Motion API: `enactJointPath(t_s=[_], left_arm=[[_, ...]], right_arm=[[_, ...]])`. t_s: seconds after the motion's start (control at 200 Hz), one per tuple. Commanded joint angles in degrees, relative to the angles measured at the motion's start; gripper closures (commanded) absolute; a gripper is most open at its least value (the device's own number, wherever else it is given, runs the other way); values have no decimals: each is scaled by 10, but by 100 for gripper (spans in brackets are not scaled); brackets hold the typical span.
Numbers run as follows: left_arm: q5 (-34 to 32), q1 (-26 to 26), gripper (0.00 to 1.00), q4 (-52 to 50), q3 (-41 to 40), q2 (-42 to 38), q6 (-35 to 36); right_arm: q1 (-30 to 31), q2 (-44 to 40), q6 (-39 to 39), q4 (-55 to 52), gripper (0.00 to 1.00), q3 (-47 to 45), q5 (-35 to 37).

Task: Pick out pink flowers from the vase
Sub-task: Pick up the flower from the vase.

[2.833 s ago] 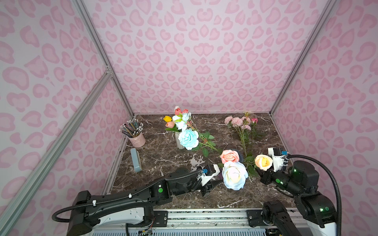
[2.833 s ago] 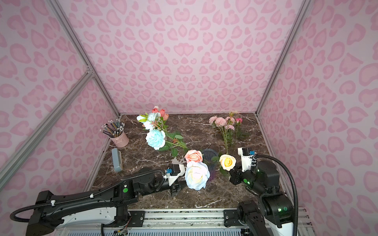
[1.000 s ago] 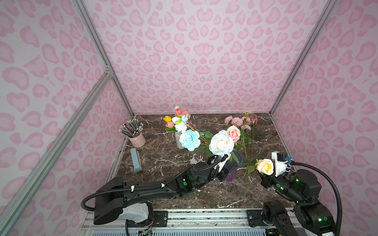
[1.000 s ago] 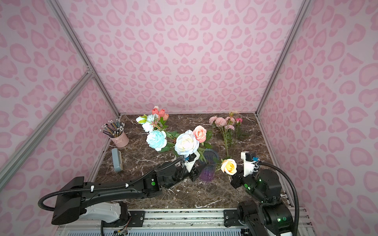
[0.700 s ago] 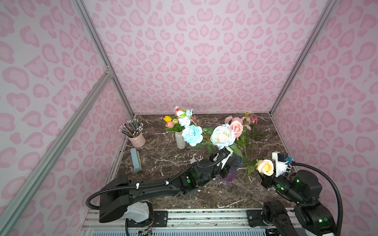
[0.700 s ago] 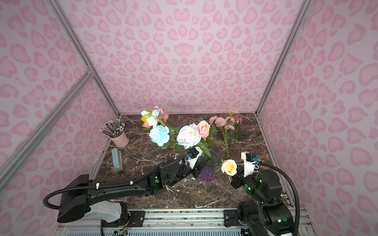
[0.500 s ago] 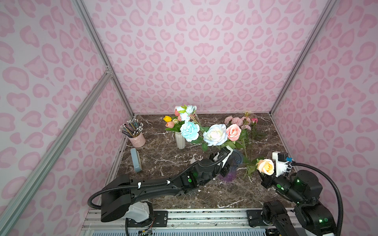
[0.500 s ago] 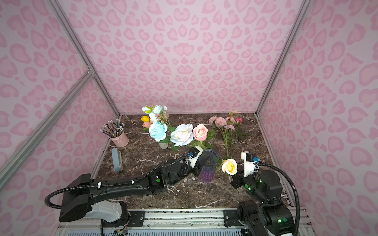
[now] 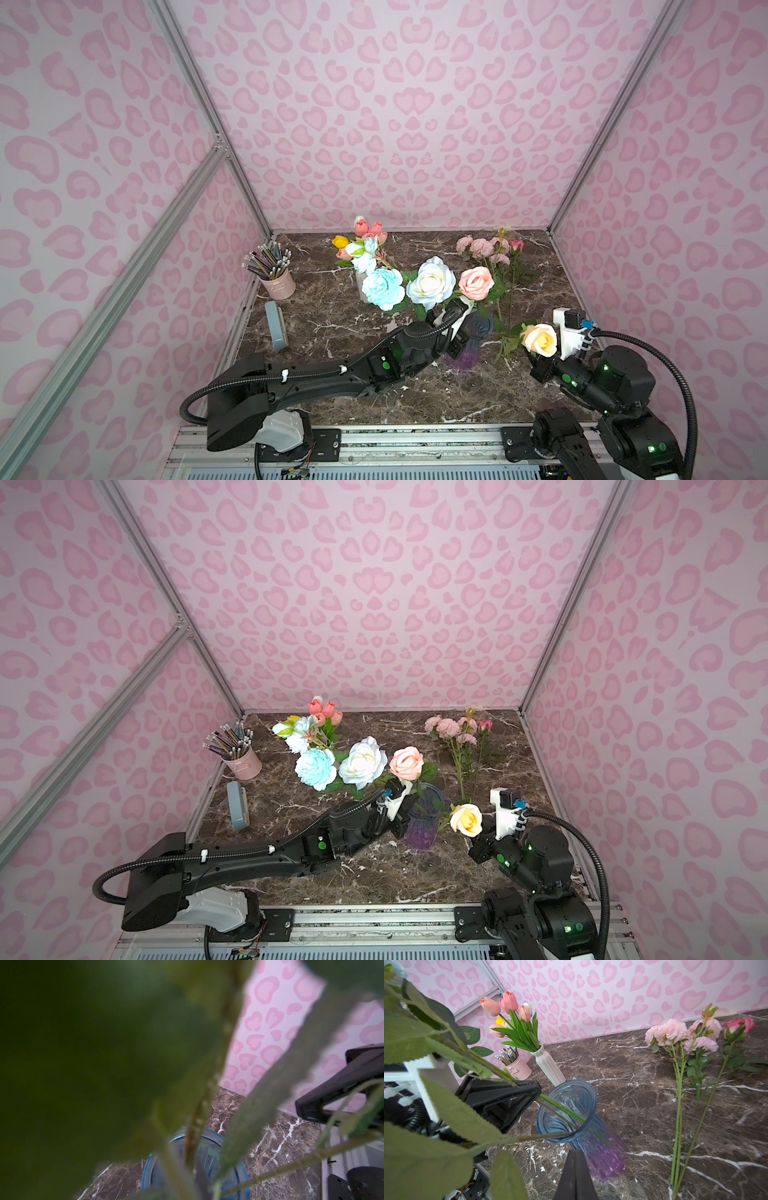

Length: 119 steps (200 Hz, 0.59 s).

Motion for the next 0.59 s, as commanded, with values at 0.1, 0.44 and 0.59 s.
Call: enactJointPath(t_s=[0.1, 0.44, 0.59], left_arm=[[39, 0, 96, 3, 21, -25, 36], [92, 0, 97, -126, 106, -93, 81], [107, 0, 97, -179, 154, -113, 103]], right_arm=[[1, 0, 0, 11, 100, 12, 2], [0, 24, -29, 22, 100, 87, 58], [1, 61, -50, 75, 92, 122, 76]])
